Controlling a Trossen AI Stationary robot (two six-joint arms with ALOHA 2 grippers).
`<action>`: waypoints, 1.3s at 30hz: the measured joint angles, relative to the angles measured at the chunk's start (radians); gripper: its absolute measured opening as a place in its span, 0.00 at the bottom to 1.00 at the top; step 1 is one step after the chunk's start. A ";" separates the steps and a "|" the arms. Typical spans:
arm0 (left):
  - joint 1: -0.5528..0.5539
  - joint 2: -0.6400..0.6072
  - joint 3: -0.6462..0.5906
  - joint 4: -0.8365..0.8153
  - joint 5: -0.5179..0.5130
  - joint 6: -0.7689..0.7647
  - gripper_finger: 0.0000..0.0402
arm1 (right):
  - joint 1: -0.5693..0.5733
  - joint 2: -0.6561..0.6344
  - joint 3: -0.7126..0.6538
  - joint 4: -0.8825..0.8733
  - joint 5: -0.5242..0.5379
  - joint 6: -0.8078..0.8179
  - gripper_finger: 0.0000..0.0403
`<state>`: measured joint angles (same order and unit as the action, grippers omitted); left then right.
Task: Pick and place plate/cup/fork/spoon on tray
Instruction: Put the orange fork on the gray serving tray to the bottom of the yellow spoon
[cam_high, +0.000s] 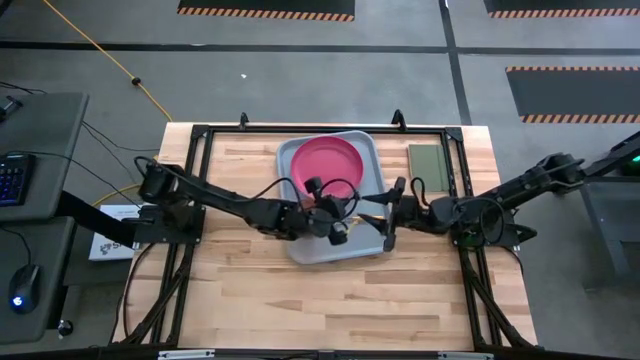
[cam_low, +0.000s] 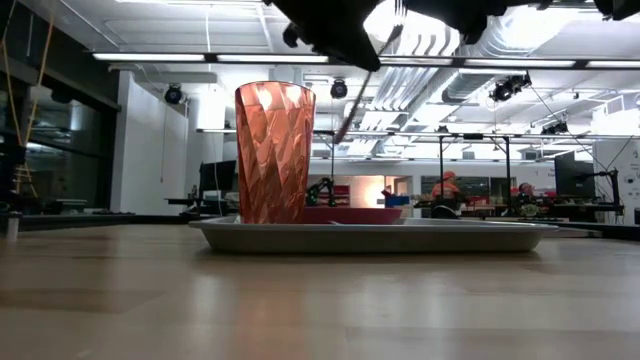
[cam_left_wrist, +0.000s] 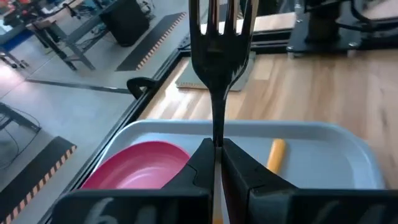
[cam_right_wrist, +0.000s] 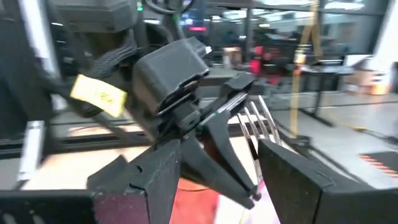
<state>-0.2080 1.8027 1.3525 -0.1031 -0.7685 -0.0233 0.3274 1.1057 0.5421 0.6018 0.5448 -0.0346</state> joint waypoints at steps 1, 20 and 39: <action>0.004 0.007 0.000 0.018 0.000 0.004 0.00 | -0.001 0.008 0.002 0.004 0.032 -0.008 0.52; 0.021 0.018 0.000 0.121 0.003 0.054 0.00 | -0.046 0.034 0.000 0.016 0.268 -0.042 0.24; 0.039 -0.126 -0.001 0.047 -0.010 0.190 0.44 | -0.046 -0.109 -0.001 -0.121 0.378 -0.144 0.00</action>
<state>-0.1688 1.6763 1.3518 -0.0557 -0.7781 0.1669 0.2810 0.9962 0.5415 0.4811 0.9224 -0.1789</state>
